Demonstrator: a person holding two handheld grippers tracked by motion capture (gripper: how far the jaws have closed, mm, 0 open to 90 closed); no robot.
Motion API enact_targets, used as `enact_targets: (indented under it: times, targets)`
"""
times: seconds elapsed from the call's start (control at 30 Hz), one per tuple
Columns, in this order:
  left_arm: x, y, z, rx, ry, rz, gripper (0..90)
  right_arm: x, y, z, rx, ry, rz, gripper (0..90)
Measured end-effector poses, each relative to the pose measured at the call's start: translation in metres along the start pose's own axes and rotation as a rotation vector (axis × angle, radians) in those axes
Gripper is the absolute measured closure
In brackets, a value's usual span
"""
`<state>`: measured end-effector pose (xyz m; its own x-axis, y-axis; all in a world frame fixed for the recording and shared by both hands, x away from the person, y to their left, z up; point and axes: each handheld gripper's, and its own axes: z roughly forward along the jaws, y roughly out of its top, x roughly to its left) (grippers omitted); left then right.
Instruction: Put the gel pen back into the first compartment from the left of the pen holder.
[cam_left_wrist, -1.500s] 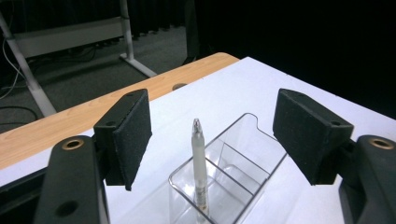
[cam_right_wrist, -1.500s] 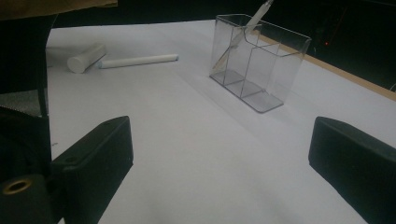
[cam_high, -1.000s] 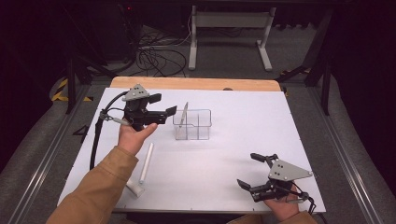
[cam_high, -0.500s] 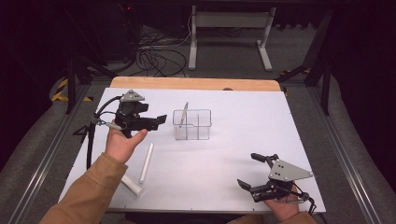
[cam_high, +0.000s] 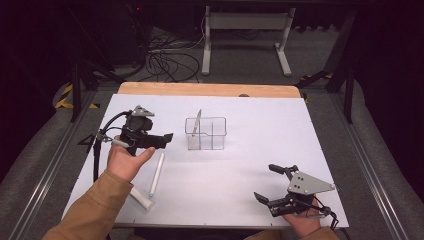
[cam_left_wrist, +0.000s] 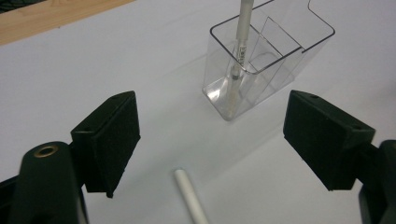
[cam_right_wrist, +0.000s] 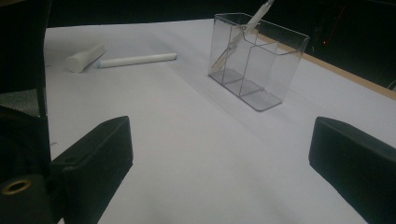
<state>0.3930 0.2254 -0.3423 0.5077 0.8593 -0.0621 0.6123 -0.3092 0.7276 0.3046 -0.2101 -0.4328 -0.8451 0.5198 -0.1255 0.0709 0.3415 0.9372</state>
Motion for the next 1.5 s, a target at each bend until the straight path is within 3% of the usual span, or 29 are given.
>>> enact_targets:
  times: [0.27, 0.43, 0.53, 0.57, 0.63, 0.73, 0.83, 0.97, 1.1, 1.2, 1.3, 1.5]
  targets:
    - [0.003, -0.009, 0.003, 0.069, 0.009, 0.007, 22.8, 0.001, 0.001, 0.0, 0.001, 0.001, -0.001, 6.9]
    - [0.005, -0.014, 0.004, 0.108, -0.004, -0.027, 26.4, 0.001, 0.001, 0.0, 0.001, 0.0, -0.001, 6.9]
    - [0.007, -0.015, 0.005, 0.18, -0.026, -0.062, 27.3, 0.001, 0.001, 0.0, -0.002, -0.001, -0.001, 6.9]
    - [0.007, -0.015, 0.005, 0.18, -0.026, -0.062, 27.3, 0.001, 0.001, 0.0, -0.003, 0.0, -0.002, 6.9]
    - [0.007, -0.015, 0.006, 0.206, -0.026, -0.07, 27.7, 0.001, 0.001, 0.0, -0.002, 0.0, -0.001, 6.9]
    - [0.006, -0.017, 0.007, 0.23, 0.005, -0.05, 28.9, 0.002, 0.001, 0.001, -0.001, 0.001, -0.005, 6.9]
    - [0.005, -0.02, 0.008, 0.243, 0.015, -0.046, 30.8, 0.002, 0.001, 0.0, -0.002, 0.001, -0.003, 6.9]
    - [0.006, -0.023, 0.01, 0.26, -0.011, -0.071, 30.0, 0.001, 0.001, 0.001, -0.001, 0.001, -0.002, 6.9]
    - [0.008, -0.025, 0.01, 0.248, -0.024, -0.1, 30.1, 0.001, 0.001, 0.0, -0.003, 0.002, -0.001, 6.9]
    - [0.007, -0.025, 0.011, 0.254, -0.014, -0.095, 31.8, 0.001, 0.001, 0.0, -0.001, 0.003, -0.002, 6.9]
    - [0.004, -0.027, 0.012, 0.261, 0.024, -0.067, 33.9, 0.002, 0.001, 0.001, -0.002, 0.008, -0.004, 6.9]
    - [0.005, -0.032, 0.017, 0.254, 0.017, -0.082, 35.1, 0.002, 0.001, 0.0, -0.006, 0.013, -0.009, 6.9]
